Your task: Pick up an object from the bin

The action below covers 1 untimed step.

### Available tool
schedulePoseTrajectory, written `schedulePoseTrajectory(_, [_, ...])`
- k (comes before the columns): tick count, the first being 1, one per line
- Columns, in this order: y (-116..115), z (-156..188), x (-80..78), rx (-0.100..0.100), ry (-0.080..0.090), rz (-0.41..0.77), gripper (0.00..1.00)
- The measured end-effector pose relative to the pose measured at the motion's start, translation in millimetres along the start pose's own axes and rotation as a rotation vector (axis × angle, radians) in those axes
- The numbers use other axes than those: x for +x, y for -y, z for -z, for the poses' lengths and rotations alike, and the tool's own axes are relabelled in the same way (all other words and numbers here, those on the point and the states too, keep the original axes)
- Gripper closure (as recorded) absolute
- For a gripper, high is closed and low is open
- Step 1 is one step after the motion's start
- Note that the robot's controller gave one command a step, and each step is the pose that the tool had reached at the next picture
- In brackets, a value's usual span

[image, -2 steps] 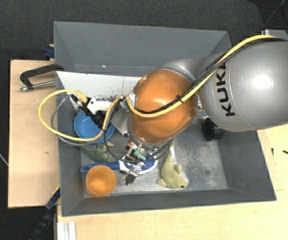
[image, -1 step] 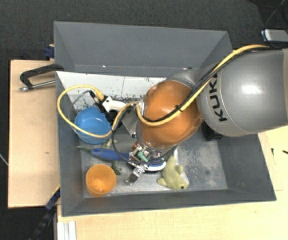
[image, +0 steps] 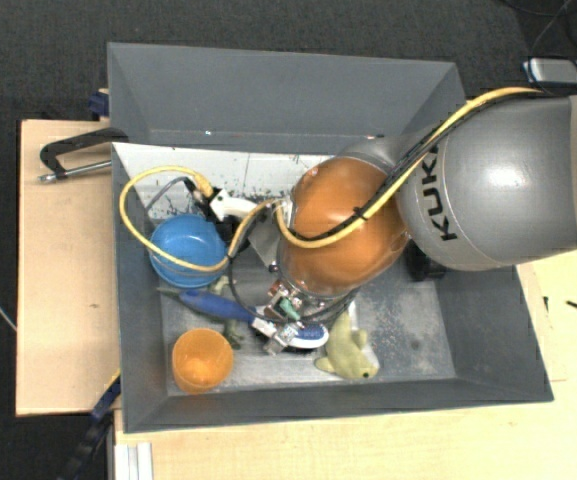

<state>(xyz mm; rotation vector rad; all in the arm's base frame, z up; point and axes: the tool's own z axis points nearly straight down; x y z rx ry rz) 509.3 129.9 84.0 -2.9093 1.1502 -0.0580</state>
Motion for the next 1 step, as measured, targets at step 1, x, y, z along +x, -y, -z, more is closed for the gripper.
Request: schedulePoseTrajectory(1, [0.0, 172.5, -11.2, -0.016, 0.026, -0.045, 1.0])
